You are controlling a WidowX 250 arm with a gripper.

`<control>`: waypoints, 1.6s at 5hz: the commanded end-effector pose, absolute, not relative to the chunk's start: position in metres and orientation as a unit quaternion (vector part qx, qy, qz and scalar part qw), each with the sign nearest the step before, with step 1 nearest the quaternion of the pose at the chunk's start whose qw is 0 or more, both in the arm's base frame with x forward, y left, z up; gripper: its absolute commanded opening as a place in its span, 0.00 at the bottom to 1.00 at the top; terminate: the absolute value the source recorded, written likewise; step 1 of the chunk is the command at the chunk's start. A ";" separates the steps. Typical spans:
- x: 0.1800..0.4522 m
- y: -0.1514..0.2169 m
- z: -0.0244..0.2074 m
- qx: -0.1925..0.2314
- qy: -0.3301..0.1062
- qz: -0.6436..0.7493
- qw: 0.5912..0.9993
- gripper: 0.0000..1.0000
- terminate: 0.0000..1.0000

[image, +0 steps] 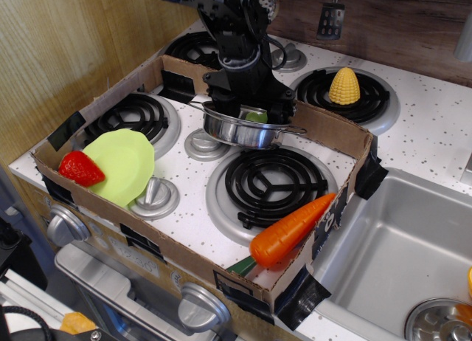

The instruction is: Take broccoli out of pan

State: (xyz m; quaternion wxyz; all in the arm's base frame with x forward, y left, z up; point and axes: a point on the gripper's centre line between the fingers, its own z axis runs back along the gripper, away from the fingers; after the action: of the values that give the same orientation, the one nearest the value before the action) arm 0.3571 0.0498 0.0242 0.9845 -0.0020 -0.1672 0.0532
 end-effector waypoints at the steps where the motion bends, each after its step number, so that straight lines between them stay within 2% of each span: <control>1: 0.370 0.056 0.032 -0.003 -0.198 0.039 0.979 1.00 0.00; 2: 0.367 0.057 0.030 0.000 -0.195 0.044 0.980 1.00 0.00; 3: 0.363 0.057 0.033 0.009 -0.195 0.056 0.979 0.00 0.00; 4: 0.359 0.058 0.044 0.029 -0.198 0.061 0.978 0.00 0.00; 6: 0.348 0.067 0.092 0.080 -0.194 0.060 0.976 0.00 0.00; 7: 0.337 0.073 0.119 0.106 -0.190 0.071 0.973 0.00 0.00; 8: 0.313 0.074 0.137 0.135 -0.184 0.099 0.969 0.00 0.00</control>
State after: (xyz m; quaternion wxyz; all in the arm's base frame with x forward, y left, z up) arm 0.3074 0.0745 0.1215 0.9727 0.1345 -0.1597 0.1018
